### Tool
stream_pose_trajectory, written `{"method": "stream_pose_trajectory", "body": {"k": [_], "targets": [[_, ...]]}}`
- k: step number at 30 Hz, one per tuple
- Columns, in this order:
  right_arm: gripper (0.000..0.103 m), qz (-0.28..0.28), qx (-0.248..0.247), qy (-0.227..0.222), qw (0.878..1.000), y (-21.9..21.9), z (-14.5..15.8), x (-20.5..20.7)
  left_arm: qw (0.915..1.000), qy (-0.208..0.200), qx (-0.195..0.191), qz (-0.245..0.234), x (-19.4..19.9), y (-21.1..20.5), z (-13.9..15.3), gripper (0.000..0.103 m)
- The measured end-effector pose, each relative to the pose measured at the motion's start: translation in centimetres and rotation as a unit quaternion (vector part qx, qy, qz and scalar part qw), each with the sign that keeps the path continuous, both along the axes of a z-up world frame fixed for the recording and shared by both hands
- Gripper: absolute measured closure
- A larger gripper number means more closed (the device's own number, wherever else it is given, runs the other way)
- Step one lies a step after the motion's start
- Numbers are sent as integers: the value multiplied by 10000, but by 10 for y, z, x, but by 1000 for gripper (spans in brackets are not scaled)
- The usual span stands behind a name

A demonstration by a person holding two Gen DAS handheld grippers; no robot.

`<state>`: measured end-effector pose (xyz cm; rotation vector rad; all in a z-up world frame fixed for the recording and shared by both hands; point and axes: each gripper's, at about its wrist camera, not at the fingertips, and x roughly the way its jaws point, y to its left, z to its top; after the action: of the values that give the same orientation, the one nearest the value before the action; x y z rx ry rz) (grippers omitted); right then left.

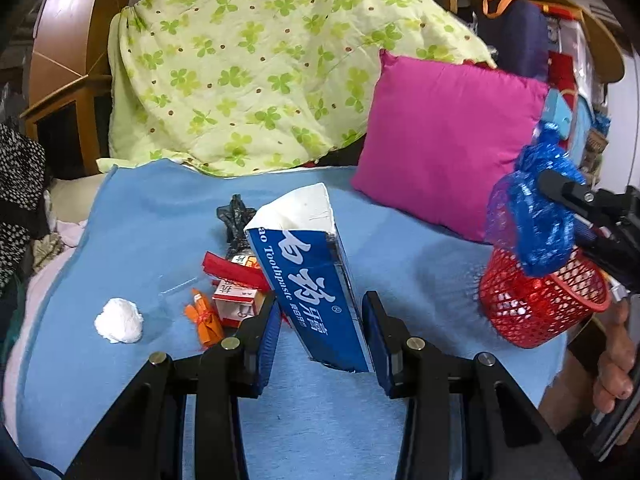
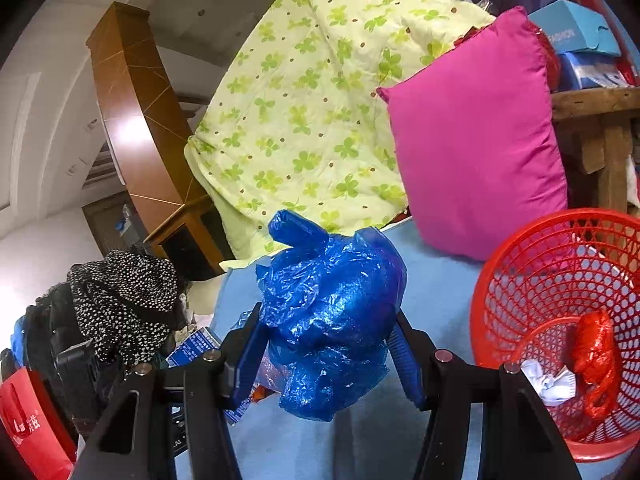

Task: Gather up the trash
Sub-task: 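Lift the blue bag with the right tool over the red basket while the left tool holds the box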

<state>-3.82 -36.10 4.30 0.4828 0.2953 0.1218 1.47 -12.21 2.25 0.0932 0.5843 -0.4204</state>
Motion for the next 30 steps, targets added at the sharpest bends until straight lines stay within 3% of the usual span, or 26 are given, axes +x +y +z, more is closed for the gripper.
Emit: {"method": "stream_pose_trajectory", "body": {"k": [11,20,30], "targets": [[42,-393,148,-221,9989,-29,8,-21,9969,-467,628,-93,-18,-50,36,60],[41,-1027,179,-355,9939,-68,10,-52,9945,-634,743,-375,-32,-86,55,60],[41,-1366,269,-267,9899,-94,5,-68,9910,-835,844,-622,-36,-120,77,60]]}}
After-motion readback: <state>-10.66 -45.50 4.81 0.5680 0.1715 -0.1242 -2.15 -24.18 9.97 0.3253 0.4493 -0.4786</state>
